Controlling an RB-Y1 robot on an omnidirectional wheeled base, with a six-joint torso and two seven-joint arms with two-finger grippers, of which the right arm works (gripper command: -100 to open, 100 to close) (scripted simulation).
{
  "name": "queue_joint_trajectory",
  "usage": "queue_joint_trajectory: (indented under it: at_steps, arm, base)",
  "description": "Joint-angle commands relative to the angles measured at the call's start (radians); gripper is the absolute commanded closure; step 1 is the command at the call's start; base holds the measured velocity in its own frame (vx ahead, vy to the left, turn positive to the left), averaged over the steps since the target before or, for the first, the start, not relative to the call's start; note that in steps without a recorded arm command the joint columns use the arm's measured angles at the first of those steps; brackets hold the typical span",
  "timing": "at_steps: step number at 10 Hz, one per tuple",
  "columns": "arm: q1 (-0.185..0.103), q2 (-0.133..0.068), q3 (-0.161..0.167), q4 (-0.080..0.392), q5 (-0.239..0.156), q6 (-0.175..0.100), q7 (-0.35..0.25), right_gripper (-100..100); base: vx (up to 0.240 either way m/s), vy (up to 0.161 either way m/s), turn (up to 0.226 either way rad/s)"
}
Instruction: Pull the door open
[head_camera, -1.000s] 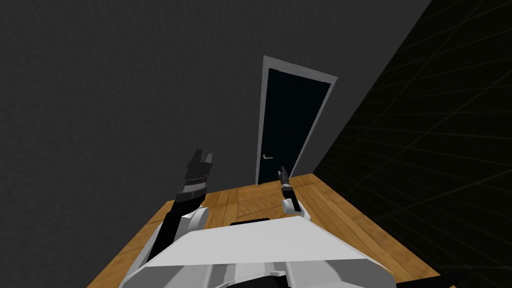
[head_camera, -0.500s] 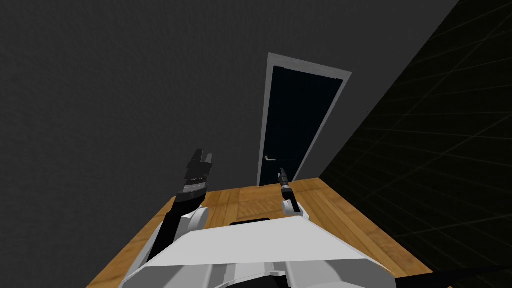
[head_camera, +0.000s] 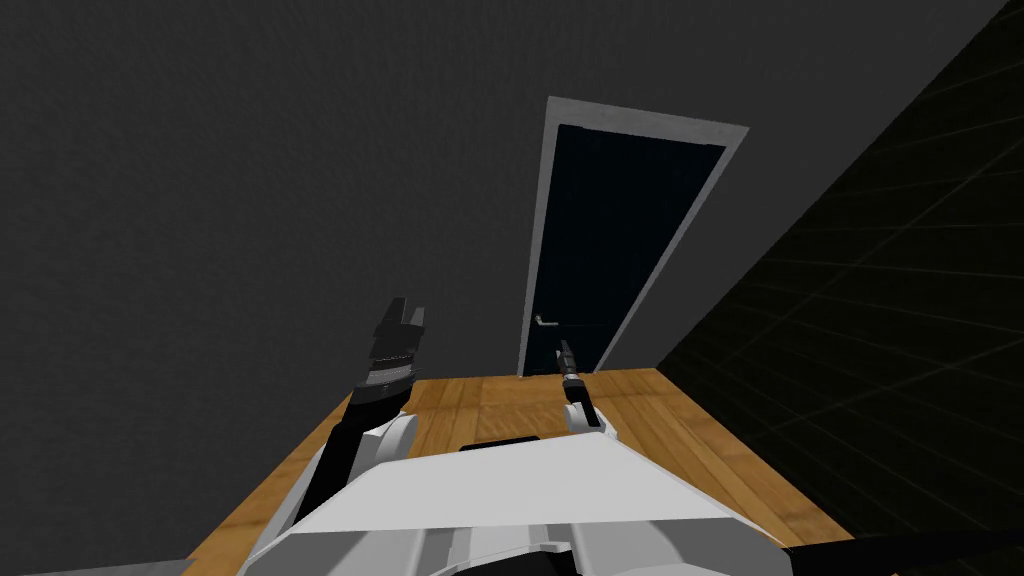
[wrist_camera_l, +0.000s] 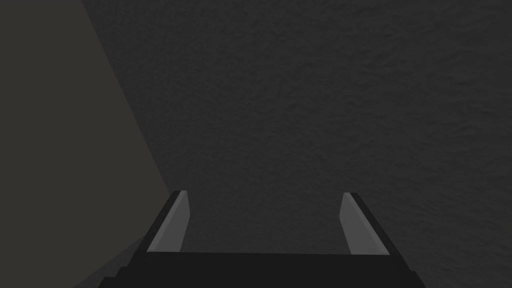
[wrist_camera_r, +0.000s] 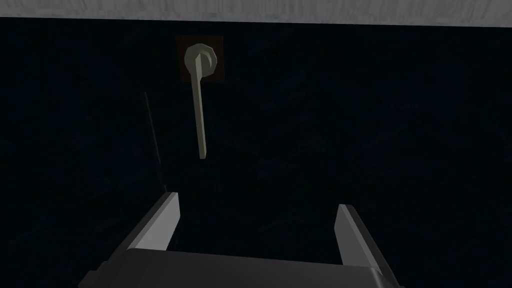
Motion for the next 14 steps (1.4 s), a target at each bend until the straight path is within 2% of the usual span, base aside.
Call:
queue_joint_trajectory:
  at_steps: [1, 2, 8, 13, 14]
  arm:
    - [-0.018, -0.002, 0.002, 0.05, -0.005, -0.015, 0.001, -100]
    - [-0.018, -0.002, 0.002, 0.059, -0.005, -0.015, 0.001, -100]
    - [-0.073, -0.015, 0.008, 0.227, -0.021, -0.058, -0.003, -100]
    - [-0.104, -0.023, 0.011, 0.32, -0.03, -0.081, -0.005, -100]
    - [-0.098, -0.02, 0.011, 0.303, -0.029, -0.077, -0.004, -100]
  base:
    - [0.067, -0.054, 0.169]
    - [0.047, -0.037, 0.021]
    - [0.053, -0.051, 0.128]
    - [0.038, -0.039, 0.083]
    - [0.016, -0.022, 0.022]
